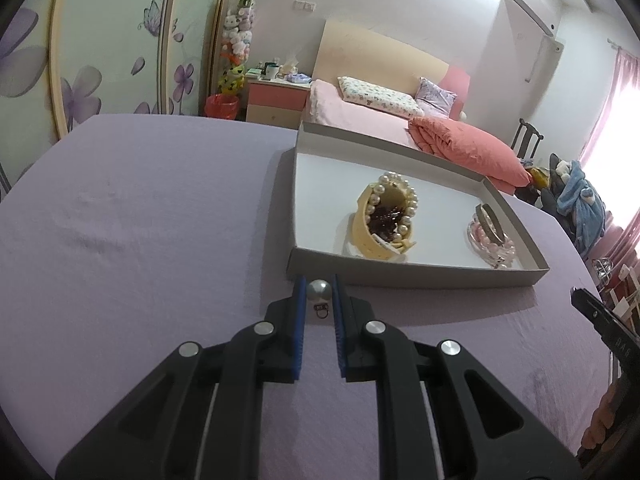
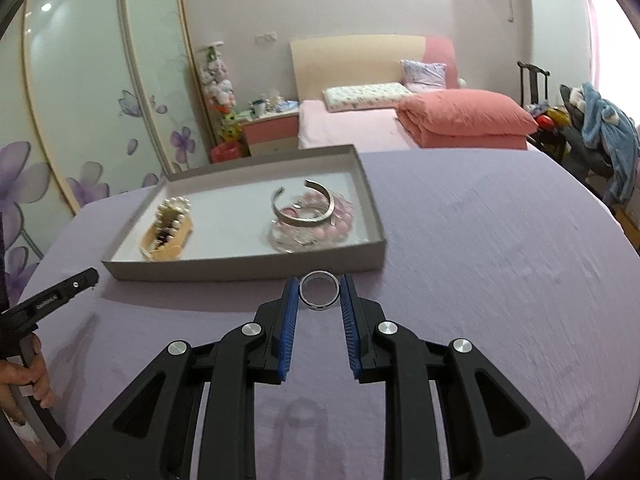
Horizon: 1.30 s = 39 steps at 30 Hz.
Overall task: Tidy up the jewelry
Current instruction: 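Lift the pearl earring and silver ring and carry them over the tray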
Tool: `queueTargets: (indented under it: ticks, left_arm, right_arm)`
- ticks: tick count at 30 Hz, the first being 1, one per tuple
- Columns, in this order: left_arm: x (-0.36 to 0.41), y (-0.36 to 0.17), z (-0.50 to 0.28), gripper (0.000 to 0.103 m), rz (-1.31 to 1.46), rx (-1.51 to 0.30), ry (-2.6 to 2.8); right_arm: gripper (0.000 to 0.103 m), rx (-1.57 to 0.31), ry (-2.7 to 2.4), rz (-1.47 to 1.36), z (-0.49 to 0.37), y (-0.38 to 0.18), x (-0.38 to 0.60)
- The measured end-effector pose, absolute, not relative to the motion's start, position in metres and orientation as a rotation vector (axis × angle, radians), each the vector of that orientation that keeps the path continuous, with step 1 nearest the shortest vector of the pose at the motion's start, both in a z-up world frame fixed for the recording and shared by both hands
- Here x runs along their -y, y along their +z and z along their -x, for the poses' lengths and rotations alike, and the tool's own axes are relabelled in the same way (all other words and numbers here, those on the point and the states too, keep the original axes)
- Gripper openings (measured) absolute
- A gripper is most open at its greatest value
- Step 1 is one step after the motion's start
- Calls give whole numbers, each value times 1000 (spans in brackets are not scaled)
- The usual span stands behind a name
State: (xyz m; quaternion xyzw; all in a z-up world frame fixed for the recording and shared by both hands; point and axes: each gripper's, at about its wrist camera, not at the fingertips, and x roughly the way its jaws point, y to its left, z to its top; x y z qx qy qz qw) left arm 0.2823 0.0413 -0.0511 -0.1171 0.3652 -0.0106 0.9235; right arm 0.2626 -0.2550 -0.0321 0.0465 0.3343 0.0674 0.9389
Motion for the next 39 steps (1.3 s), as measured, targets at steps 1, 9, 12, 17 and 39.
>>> queueTargets:
  ticks: [1, 9, 12, 17, 39]
  left_arm:
    - [-40, -51, -282, 14, 236, -747, -25]
    - [-39, -50, -281, 14, 236, -746, -24]
    - [-39, -47, -279, 14, 232, -732, -25]
    - [-39, -23, -270, 14, 226, -646, -46]
    - [7, 37, -330, 14, 160, -420, -171]
  right_arm:
    - [23, -679, 142, -92, -262, -32, 253]
    - [23, -662, 150, -81, -256, -30, 248]
    - [23, -640, 156, -82, -254, -27, 248]
    - [23, -536, 191, -80, -253, -4, 246]
    - [23, -345, 256, -79, -322, 32, 227]
